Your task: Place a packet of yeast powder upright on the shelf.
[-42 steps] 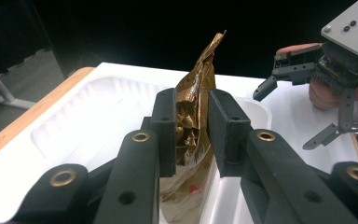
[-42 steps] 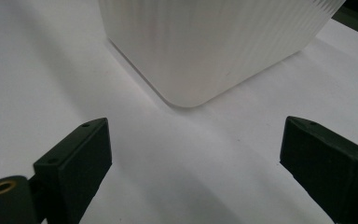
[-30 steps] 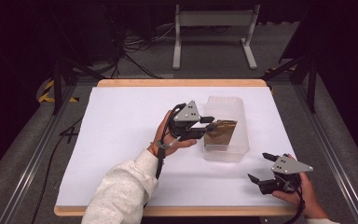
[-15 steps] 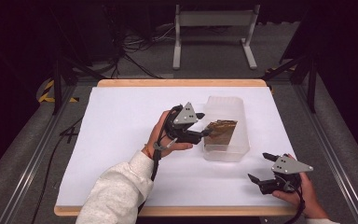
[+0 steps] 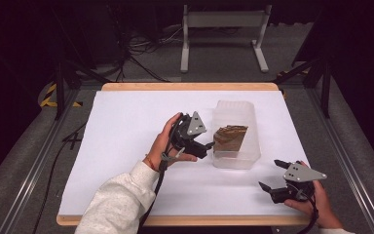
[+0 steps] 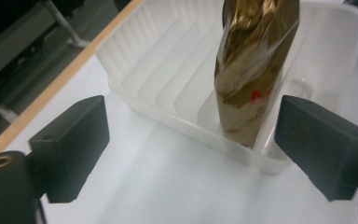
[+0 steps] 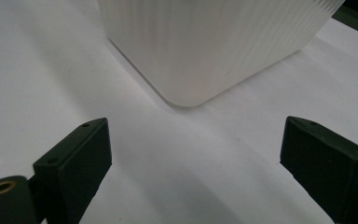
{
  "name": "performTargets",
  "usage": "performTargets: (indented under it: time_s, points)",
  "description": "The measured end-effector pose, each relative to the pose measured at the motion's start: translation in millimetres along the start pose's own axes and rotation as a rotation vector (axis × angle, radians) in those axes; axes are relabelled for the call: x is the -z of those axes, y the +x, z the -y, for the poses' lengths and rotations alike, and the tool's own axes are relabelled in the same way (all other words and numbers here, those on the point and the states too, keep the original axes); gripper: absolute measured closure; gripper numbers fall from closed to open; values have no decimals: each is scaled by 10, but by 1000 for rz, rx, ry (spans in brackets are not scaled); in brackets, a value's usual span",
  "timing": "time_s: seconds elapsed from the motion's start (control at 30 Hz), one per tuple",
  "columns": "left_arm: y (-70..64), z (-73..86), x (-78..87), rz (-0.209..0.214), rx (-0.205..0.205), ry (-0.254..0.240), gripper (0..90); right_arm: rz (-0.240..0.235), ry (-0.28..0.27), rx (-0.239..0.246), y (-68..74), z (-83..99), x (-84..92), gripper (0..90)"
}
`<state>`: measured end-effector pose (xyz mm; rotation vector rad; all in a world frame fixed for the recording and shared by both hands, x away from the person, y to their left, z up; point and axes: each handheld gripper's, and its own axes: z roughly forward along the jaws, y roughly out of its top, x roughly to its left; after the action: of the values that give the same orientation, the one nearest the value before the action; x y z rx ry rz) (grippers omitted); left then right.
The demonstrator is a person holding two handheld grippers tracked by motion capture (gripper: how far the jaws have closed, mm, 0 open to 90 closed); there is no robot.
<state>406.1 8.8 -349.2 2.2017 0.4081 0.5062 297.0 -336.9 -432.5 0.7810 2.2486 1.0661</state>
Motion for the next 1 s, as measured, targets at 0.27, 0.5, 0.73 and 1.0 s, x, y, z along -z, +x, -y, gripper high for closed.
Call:
performTargets:
  time_s: [0.27, 0.5, 0.73, 1.0]
  points:
    - [-37, 96, 35, 2, 13, 10, 79, 0, -2, 3, 11, -8, 2, 92]
    - [16, 243, 52, -46, 49, 12, 70, 3, -6, 10, 23, -17, 5, 92]
    - [55, 360, 83, -105, 52, 0, 99, 6, -8, 11, 25, -19, 13, 92]
    - [103, 474, 176, -117, 68, 3, 100, 3, -5, 9, 20, -16, 7, 91]
